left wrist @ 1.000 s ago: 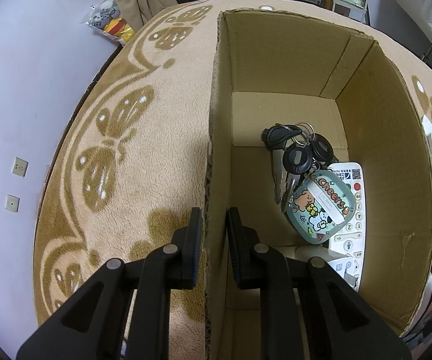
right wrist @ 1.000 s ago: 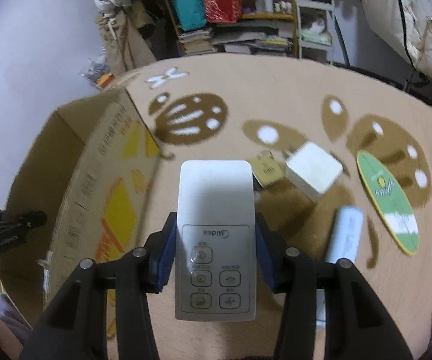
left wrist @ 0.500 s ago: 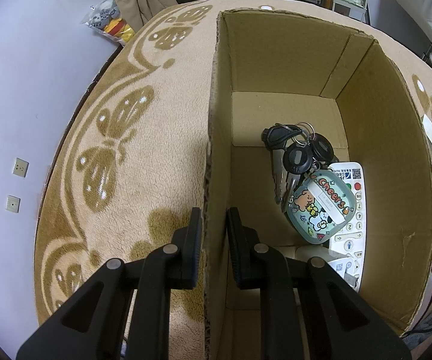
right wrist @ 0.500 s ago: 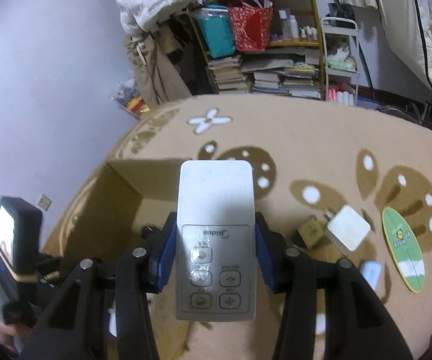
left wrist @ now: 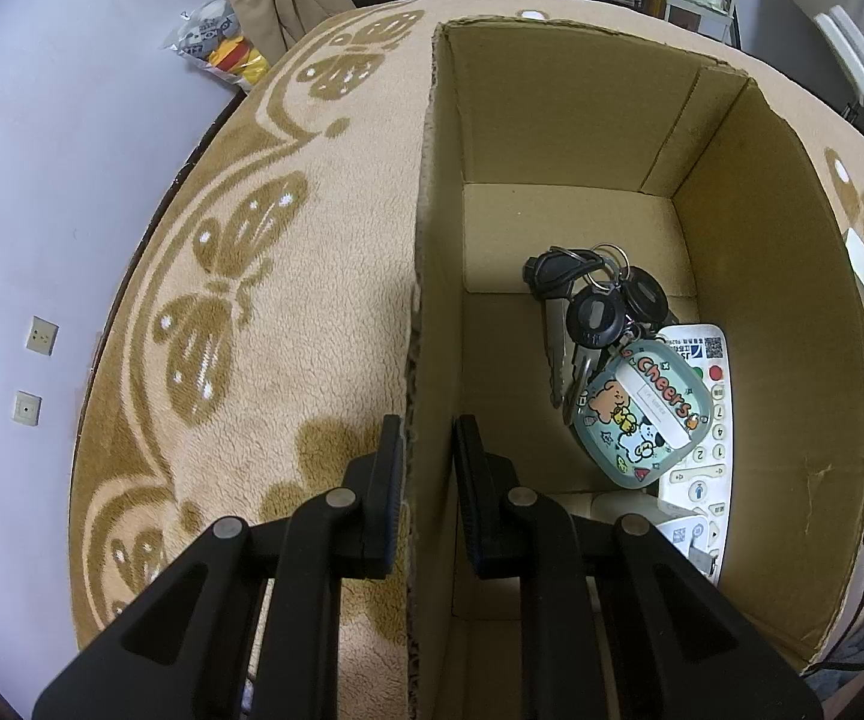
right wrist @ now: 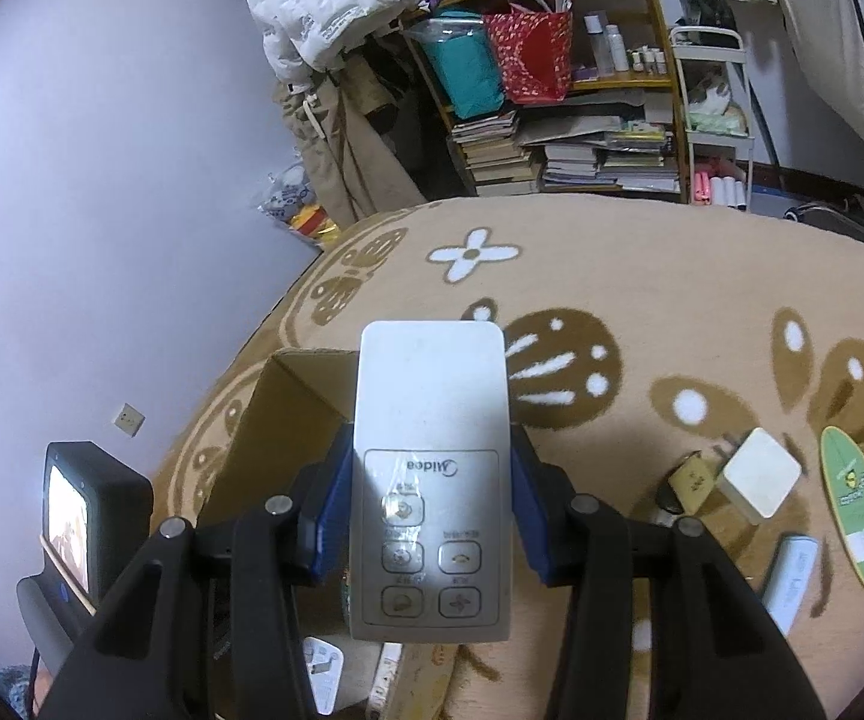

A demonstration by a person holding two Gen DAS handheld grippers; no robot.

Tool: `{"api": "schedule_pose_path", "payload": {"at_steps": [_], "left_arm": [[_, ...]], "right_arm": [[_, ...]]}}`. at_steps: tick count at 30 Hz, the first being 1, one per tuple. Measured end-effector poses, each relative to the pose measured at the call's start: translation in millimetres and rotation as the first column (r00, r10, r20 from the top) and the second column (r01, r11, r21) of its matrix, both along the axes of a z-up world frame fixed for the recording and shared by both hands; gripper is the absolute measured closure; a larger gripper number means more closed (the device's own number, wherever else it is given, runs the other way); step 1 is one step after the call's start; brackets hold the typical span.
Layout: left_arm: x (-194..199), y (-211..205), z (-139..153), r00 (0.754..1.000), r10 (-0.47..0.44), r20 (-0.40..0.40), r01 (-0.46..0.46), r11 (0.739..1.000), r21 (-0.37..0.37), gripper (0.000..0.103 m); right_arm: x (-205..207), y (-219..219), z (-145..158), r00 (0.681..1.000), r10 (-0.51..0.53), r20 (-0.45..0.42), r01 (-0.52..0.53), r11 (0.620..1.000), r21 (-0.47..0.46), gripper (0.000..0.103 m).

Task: Organize rigid objects
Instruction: 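Lift the white wall-unit remote with the right gripper over the box, then open the right gripper to drop the wall-unit remote into the box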

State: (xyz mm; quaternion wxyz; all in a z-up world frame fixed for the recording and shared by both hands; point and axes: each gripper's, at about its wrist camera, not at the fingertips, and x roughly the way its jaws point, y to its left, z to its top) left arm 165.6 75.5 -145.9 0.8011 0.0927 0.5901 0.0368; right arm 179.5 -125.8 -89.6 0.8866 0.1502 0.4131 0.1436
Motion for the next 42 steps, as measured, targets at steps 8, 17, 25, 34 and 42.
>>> {"api": "schedule_pose_path", "payload": {"at_steps": [8, 17, 25, 34, 42], "left_arm": [[0, 0, 1, 1.0, 0.001, -0.001, -0.001, 1.0, -0.001, 0.086], [1, 0, -1, 1.0, 0.001, -0.002, -0.001, 1.0, -0.001, 0.086], [1, 0, -2, 1.0, 0.001, -0.003, -0.001, 1.0, -0.002, 0.086], [0, 0, -1, 1.0, -0.001, -0.003, 0.001, 1.0, 0.001, 0.086], [0, 1, -1, 1.0, 0.002, -0.004, -0.002, 1.0, -0.005, 0.086]], "right_arm": [[2, 9, -13, 0.999, 0.044, -0.026, -0.043, 0.999, 0.033, 0.052], [1, 17, -22, 0.997, 0.065, -0.051, -0.062, 0.997, 0.053, 0.052], [-2, 21, -11, 0.997, 0.081, -0.017, -0.08, 0.996, 0.029, 0.052], [2, 36, -21, 0.992, 0.112, -0.052, -0.111, 0.994, 0.023, 0.052], [-6, 35, -23, 0.993, 0.109, -0.042, -0.108, 0.994, 0.021, 0.051]]}}
